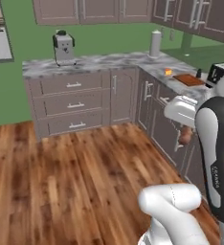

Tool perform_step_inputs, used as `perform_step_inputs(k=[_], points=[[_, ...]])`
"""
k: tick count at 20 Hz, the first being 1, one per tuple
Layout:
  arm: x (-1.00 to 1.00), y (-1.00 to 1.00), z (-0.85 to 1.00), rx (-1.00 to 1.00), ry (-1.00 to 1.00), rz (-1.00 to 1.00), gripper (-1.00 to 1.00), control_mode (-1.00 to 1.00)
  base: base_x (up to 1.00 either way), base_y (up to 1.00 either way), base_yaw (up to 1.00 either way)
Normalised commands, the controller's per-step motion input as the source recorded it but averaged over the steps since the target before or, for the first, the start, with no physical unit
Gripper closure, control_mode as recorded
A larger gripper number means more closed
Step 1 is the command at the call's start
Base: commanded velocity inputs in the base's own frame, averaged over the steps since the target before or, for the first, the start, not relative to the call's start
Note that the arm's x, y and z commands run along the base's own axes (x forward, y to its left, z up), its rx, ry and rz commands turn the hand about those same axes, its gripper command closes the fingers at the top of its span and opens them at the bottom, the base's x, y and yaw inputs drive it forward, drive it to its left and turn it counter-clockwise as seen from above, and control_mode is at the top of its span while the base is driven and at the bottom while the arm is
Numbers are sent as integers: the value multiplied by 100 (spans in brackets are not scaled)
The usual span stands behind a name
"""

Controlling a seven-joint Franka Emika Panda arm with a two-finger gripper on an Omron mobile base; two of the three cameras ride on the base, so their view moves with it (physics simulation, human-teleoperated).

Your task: Retrieve the reheated potato from the microwave, then place the potato, cheese, and condiment on the cutting board.

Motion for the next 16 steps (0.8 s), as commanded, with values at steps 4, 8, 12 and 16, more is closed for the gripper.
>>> perform_step_inputs(k=[4, 8, 12, 16], points=[[0, 0, 0, 0, 0, 0, 100, 100, 100, -48, 0], [0, 0, 0, 0, 0, 0, 100, 100, 100, -32, 0], [0, 0, 0, 0, 0, 0, 100, 100, 100, -17, 0], [0, 0, 0, 0, 0, 0, 100, 100, 100, -6, 1]])
